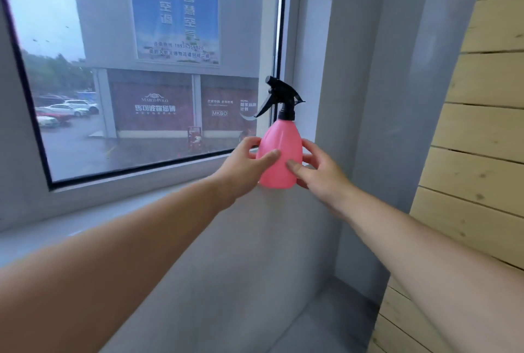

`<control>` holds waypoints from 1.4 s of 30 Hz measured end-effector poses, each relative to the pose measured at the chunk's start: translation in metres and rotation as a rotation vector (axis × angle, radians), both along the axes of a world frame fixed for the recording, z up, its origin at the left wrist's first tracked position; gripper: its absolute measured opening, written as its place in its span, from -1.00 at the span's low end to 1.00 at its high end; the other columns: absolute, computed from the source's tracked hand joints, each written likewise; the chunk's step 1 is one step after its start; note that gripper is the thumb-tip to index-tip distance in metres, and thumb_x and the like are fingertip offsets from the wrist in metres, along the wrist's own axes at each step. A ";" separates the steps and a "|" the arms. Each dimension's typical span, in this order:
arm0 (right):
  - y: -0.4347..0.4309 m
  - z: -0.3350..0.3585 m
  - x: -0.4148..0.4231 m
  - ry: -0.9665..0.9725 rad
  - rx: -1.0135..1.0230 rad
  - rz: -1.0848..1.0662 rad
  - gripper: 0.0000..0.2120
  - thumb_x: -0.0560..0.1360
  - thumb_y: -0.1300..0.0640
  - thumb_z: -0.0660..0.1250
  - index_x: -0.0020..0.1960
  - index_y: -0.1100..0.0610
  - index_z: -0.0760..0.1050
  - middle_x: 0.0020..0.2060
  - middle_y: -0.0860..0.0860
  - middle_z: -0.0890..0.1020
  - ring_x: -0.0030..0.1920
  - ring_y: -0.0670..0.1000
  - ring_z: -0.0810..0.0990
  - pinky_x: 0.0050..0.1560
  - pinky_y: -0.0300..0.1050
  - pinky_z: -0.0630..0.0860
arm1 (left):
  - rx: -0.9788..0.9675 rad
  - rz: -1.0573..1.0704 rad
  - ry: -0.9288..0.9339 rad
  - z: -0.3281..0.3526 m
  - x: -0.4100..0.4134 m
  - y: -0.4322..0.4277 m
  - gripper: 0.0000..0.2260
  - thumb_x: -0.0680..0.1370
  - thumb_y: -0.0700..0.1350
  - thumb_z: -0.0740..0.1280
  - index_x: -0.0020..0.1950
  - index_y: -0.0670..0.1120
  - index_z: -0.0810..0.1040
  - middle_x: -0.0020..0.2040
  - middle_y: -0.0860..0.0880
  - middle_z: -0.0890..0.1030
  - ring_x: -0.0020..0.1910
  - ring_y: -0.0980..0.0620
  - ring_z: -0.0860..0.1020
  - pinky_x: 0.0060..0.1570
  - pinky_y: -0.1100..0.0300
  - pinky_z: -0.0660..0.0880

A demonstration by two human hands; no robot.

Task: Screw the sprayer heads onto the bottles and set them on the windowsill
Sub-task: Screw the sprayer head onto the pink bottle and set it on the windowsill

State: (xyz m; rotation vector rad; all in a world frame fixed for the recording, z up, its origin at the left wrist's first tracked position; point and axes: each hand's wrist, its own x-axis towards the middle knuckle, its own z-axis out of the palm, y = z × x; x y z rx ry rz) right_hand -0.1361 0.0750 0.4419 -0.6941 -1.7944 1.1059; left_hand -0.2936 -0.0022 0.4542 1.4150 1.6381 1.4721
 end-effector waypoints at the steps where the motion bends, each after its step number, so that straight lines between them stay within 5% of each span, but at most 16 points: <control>1: 0.009 0.000 -0.010 -0.006 0.006 0.001 -0.49 0.44 -0.01 0.42 0.36 -0.19 0.41 0.20 -0.04 0.61 0.18 0.02 0.64 0.20 0.05 0.58 | -0.005 0.021 0.008 0.002 -0.007 0.006 -0.52 0.58 0.07 0.41 0.46 0.01 0.40 0.20 -0.12 0.66 0.13 -0.09 0.67 0.13 0.05 0.58; 14: 0.053 -0.008 -0.069 0.010 0.042 -0.018 -0.56 0.56 0.22 0.30 0.39 -0.05 0.40 0.15 -0.04 0.58 0.15 -0.02 0.59 -0.06 -0.26 0.54 | -0.011 0.185 0.110 -0.005 -0.045 0.051 -0.47 0.58 0.07 0.41 0.51 0.00 0.39 0.23 -0.10 0.62 0.07 -0.05 0.60 -0.15 0.18 0.47; 19: 0.060 -0.008 -0.073 0.015 0.033 -0.035 -0.54 0.56 0.23 0.31 0.41 -0.05 0.39 0.15 -0.05 0.57 0.15 -0.04 0.58 -0.05 -0.24 0.56 | -0.020 0.205 0.118 -0.007 -0.047 0.061 -0.44 0.58 0.09 0.41 0.54 0.00 0.38 0.32 -0.11 0.60 0.21 -0.12 0.62 0.26 -0.08 0.56; 28: 0.062 -0.010 -0.080 0.007 0.020 -0.041 -0.50 0.55 0.26 0.30 0.44 -0.01 0.34 0.22 0.02 0.57 0.15 0.01 0.60 0.13 -0.05 0.59 | -0.038 0.199 0.106 -0.008 -0.047 0.065 -0.46 0.62 0.08 0.35 0.57 0.01 0.33 0.35 -0.12 0.58 0.26 -0.18 0.60 0.32 -0.14 0.52; 42: 0.067 -0.016 -0.081 -0.020 0.053 -0.119 -0.42 0.52 0.24 0.36 0.48 0.01 0.30 0.28 0.08 0.58 0.17 0.04 0.61 0.13 -0.04 0.59 | -0.063 0.238 0.184 -0.005 -0.048 0.073 -0.42 0.64 0.05 0.33 0.62 -0.04 0.26 0.53 -0.10 0.45 0.44 -0.14 0.48 0.43 -0.07 0.42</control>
